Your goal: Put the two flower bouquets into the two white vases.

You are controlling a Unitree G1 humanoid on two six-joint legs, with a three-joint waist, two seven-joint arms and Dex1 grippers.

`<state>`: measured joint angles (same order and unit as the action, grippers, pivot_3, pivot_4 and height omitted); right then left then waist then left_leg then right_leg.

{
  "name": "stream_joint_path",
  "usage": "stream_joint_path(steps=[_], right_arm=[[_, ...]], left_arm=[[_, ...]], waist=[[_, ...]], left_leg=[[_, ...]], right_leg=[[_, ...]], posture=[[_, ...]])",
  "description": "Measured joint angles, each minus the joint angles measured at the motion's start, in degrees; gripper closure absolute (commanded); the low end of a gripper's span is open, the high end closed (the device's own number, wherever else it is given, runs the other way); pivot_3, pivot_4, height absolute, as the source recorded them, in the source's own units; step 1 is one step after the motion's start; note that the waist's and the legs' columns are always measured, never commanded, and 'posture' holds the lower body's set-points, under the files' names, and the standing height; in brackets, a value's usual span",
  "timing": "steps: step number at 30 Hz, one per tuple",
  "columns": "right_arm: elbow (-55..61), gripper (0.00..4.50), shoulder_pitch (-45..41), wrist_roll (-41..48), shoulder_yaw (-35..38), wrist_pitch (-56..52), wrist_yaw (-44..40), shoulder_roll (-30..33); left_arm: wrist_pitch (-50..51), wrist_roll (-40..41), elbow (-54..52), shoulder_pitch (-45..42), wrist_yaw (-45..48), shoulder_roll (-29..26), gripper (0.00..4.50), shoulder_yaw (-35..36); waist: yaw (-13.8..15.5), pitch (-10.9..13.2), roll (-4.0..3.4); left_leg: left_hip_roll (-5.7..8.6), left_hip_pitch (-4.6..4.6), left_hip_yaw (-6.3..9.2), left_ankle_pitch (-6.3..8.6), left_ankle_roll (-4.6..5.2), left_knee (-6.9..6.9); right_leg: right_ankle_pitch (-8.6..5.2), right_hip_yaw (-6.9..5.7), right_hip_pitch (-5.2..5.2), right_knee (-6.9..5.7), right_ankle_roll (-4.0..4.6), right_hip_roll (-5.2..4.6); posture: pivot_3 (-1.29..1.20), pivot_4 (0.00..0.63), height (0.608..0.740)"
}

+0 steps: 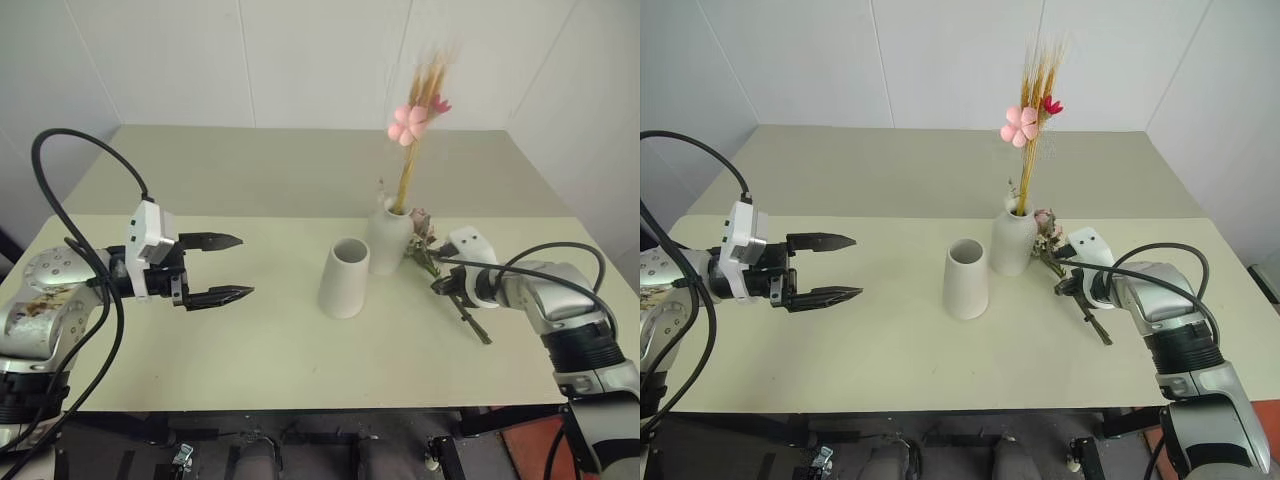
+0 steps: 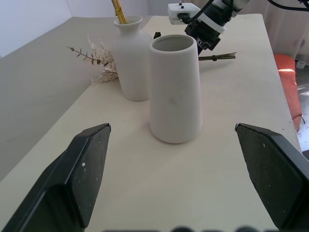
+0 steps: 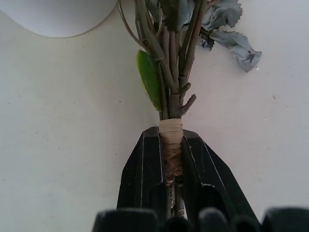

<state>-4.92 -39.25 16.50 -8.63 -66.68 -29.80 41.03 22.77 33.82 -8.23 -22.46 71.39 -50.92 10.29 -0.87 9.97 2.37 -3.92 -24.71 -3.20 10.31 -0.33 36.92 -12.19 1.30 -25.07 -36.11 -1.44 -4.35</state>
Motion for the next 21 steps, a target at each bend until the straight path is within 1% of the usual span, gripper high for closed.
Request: stream_joint_path(steps=[4,6,10,11,12,14,15,16,17,19,21], right_arm=[[5.5,4.28,2.3,-1.0,2.9,-0.5,2.5,0.5],[9.1,4.28,2.9,-1.6,8.6,-2.6,5.6,0.5],[14.8,4.28,4.4,-5.3,21.6,-1.2,14.8,-0.9],[16.7,4.28,5.1,-6.3,25.9,1.4,17.6,-2.9],[18.1,4.28,6.0,-7.0,28.0,3.9,19.4,-3.8],[20.8,4.28,10.0,-9.7,31.3,15.6,23.4,-6.5],[21.6,4.28,11.5,-9.8,33.5,21.9,24.7,-9.2],[22.0,4.28,11.6,-8.7,35.3,24.2,25.0,-11.1],[22.9,4.28,11.7,-4.8,38.9,26.5,24.1,-14.1],[25.9,4.28,12.6,3.1,43.8,30.7,20.2,-17.9],[29.0,4.28,13.1,9.4,45.4,33.9,17.3,-20.3]], left_arm=[[0.0,0.0,0.1,-0.4,0.1,0.0,0.00,-0.1],[0.0,0.0,0.2,-0.9,0.1,0.0,0.00,-0.1],[-0.1,-0.1,0.4,-1.2,0.3,0.0,0.00,-0.1],[-0.2,-0.1,0.8,-1.4,0.5,0.0,0.00,-0.2],[-0.2,-0.1,1.1,-1.6,0.6,0.1,0.00,-0.3],[-0.3,-0.2,1.7,-2.2,0.8,0.3,0.00,-0.5],[-0.3,-0.2,2.2,-2.4,1.0,0.4,0.00,-0.6],[-0.4,-0.3,2.5,-2.6,1.2,0.4,0.00,-0.7],[-0.4,-0.5,2.8,-3.3,1.4,0.7,0.00,-1.3],[-0.7,-0.6,3.0,-4.0,1.9,0.8,0.00,-1.7],[-1.0,-0.9,3.8,-4.3,2.2,0.8,0.00,-1.8]], waist=[[0.1,0.0,0.00],[0.1,0.0,-0.01],[0.4,0.0,-0.01],[0.4,0.0,-0.01],[0.4,0.0,-0.01],[0.3,0.0,-0.01],[0.2,0.0,-0.01],[0.1,0.0,-0.01],[-0.1,0.0,-0.01],[-0.2,0.0,-0.02],[-0.4,0.0,-0.03]], left_leg=[[0.00,-0.04,0.00,0.00,0.00,-0.01],[0.01,-0.10,-0.01,0.00,0.00,0.00],[0.01,-0.09,0.00,0.00,0.00,0.00],[0.01,-0.08,0.01,0.00,0.00,0.00],[0.01,-0.08,0.01,0.00,0.00,0.00],[0.00,-0.06,0.02,0.00,0.00,-0.02],[0.01,-0.06,0.01,0.00,0.00,-0.02],[0.01,-0.05,0.00,0.00,0.00,0.00],[0.00,-0.02,0.00,0.00,0.00,0.00],[-0.01,0.03,0.00,0.00,0.00,-0.02],[-0.03,0.04,0.00,0.00,0.00,-0.03]], right_leg=[[0.00,0.00,-0.03,0.01,0.00,-0.01],[0.00,0.00,-0.08,0.00,-0.01,-0.02],[0.00,-0.03,-0.06,0.01,-0.02,-0.02],[-0.01,-0.03,-0.06,0.01,-0.03,-0.01],[-0.05,-0.03,-0.07,0.00,-0.10,-0.01],[-0.14,-0.03,-0.04,0.02,-0.24,0.01],[-0.14,-0.02,-0.04,0.01,-0.25,0.00],[-0.13,0.01,-0.04,-0.01,-0.26,0.00],[-0.10,0.02,-0.01,0.00,-0.28,0.01],[-0.06,0.05,0.01,-0.02,-0.22,0.03],[-0.05,0.05,0.01,-0.04,-0.19,0.05]], posture=[[0.00,0.150,0.740],[0.00,0.150,0.740],[0.00,0.150,0.740],[0.00,0.150,0.740],[0.00,0.150,0.740],[0.00,0.150,0.740],[0.00,0.150,0.740],[0.00,0.150,0.740],[0.00,0.150,0.740],[0.00,0.150,0.740],[0.00,0.150,0.740]])
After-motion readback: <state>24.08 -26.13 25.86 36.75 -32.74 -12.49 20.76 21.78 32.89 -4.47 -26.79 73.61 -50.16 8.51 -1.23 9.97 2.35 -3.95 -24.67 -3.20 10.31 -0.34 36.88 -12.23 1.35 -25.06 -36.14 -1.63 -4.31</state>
